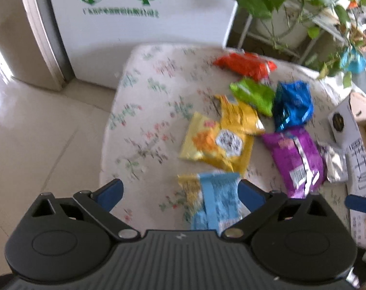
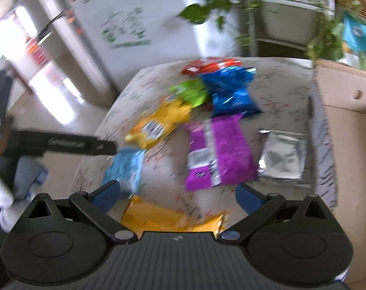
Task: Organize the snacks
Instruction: 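Lower left tool over blue-and-yellow pack while right tool lowers over yellow chip bag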
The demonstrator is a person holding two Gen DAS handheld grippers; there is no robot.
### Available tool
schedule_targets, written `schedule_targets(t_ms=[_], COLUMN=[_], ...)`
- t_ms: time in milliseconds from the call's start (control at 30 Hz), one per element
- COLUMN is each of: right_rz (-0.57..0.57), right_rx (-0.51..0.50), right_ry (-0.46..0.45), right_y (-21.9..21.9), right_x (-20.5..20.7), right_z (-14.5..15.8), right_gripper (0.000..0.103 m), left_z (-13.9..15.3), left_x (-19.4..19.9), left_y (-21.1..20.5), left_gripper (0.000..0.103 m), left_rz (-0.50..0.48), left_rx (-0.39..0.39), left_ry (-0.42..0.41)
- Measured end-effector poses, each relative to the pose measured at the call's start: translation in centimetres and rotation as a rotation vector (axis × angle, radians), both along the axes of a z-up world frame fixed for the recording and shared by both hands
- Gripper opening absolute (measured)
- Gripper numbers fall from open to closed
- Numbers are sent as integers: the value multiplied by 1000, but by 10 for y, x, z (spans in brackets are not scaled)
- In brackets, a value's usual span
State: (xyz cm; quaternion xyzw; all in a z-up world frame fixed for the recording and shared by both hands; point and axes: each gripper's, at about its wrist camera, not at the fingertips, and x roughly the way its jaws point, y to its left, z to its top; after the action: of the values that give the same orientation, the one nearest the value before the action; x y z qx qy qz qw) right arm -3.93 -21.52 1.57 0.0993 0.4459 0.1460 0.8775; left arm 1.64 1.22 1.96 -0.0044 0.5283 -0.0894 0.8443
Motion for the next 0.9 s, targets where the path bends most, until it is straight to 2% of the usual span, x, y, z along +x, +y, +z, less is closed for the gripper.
schedule_targets(t_ms=[267, 400, 567, 633, 733, 900], right_rz=[172, 220, 324, 366, 356, 329], right_rx=[-67, -84, -43, -54, -118, -163], right_ry=[-6, 37, 127, 113, 74, 68], right_y=[23, 26, 31, 34, 35, 41], right_x=[-12, -18, -35, -43, -49, -42], right_z=[-8, -13, -17, -13, -9, -12], right_gripper=[102, 102, 102, 102, 102, 102], left_z=[-18, -28, -36, -37, -38, -38], left_x=[-5, -4, -3, -4, -5, -5], left_y=[-22, -28, -28, -26, -26, -31], left_gripper=[100, 100, 100, 100, 100, 100], left_rz=[-61, -60, -53, -45, -41, -55], left_rx=[50, 60, 109, 110, 110, 112], left_ry=[25, 46, 48, 52, 42, 32])
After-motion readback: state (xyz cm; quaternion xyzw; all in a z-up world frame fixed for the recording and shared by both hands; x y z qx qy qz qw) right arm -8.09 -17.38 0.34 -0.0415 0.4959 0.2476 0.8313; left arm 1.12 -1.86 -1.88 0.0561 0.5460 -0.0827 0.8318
